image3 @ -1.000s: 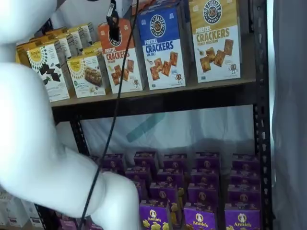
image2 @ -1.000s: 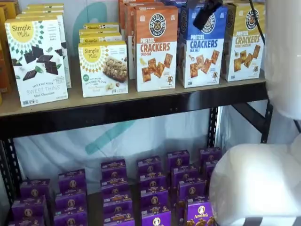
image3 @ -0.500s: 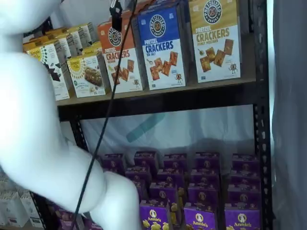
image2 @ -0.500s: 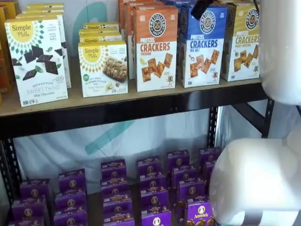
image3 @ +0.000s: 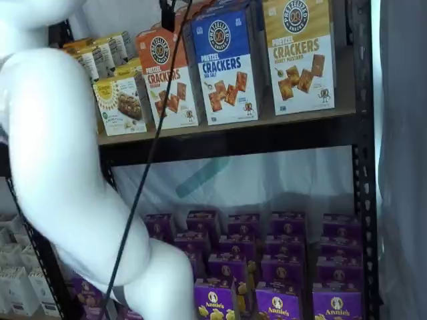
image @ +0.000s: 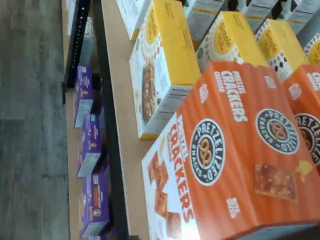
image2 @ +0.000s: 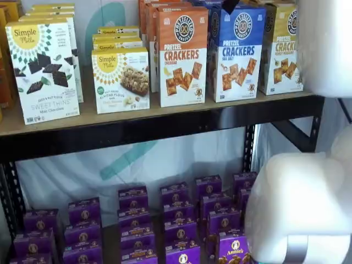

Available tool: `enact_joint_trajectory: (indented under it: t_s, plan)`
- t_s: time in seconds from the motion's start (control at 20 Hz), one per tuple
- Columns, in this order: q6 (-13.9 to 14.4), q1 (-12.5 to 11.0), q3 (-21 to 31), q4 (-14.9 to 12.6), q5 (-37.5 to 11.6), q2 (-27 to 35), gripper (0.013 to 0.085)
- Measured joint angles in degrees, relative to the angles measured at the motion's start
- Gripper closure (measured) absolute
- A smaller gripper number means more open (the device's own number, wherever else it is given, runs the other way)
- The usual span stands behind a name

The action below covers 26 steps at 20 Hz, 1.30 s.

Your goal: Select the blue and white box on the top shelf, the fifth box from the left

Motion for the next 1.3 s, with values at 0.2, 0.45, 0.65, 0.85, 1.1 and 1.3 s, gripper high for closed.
enact_joint_trajectory:
  t_s: [0.2,0.45,0.65,0.85,1.1,1.3]
  plan:
    - [-0.45,0.19,-2.14,-1.04,0.00,2.40,0.0130]
    - [-1.06,0.89,-3.15,-2.17,-2.11,4.68,0.0130]
    - [-1.59,1.41,-4.78,-3.40,-2.96,7.21,0.0130]
    - [-2.30,1.57,-5.95,-4.41,-3.82,9.18,0.0130]
    - [-3.15,1.38,-10.29,-6.70,-0.64,13.15,0.0130]
    - [-3.69,1.15,-13.73,-8.39,2.64,15.97,0.0130]
